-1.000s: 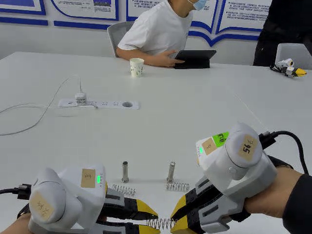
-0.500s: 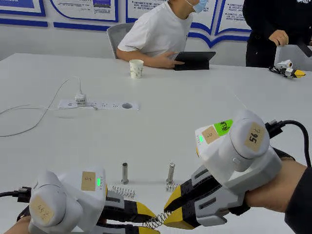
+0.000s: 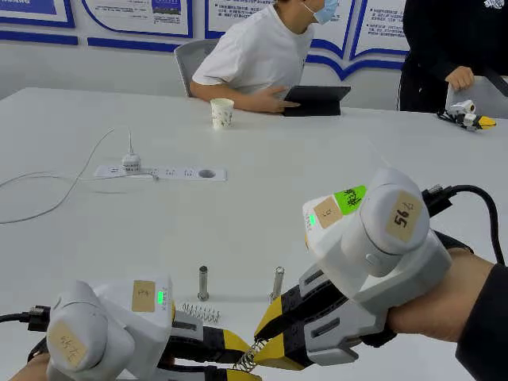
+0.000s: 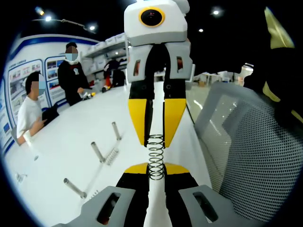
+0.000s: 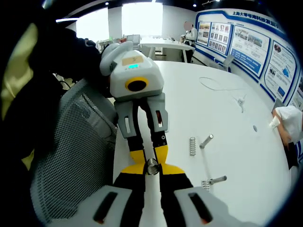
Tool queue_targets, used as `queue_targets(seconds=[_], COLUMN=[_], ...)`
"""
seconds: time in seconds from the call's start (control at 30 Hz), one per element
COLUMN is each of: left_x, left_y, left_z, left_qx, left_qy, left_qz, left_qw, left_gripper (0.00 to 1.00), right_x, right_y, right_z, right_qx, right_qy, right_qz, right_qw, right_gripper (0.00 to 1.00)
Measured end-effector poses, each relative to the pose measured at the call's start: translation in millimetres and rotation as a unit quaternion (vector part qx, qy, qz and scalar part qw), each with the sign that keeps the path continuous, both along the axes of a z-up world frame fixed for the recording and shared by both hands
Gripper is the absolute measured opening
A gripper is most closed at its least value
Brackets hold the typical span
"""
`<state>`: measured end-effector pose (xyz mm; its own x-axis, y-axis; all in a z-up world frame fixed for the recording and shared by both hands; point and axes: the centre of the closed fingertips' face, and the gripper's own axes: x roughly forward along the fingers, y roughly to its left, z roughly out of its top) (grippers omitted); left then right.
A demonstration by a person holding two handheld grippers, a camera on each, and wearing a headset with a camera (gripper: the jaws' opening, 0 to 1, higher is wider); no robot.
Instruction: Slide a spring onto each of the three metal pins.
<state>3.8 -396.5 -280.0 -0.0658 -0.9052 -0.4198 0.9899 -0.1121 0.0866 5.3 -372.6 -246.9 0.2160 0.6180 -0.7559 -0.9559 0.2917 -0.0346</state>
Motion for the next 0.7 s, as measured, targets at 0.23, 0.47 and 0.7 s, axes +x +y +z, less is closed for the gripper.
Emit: queue_targets(seconds=[0.23,0.47,0.7], left_x=[-0.5,0.4,3.0], left_y=[-1.3,-2.1,-1.8], left_z=[2.6,2.7,2.5], left_qx=[-0.005,-0.006,-0.007], left_qy=[0.0,0.003,0.011], left_qz=[0.0,0.001,0.01], left_qw=[1.0,1.0,0.9999], left_gripper=[0.11,0.11,0.16], right_x=[-0.4,0.5,1.5], right_y=[-0.2,0.1,-1.3], right_z=[-5.7,-7.7,-8.1], right_qx=[-0.008,-0.008,-0.011], right_qy=[0.006,0.01,0.012], right_qz=[0.0,-0.001,-0.003], right_qw=[1.0,0.9999,0.9999], right_gripper=[0.13,0.12,0.12])
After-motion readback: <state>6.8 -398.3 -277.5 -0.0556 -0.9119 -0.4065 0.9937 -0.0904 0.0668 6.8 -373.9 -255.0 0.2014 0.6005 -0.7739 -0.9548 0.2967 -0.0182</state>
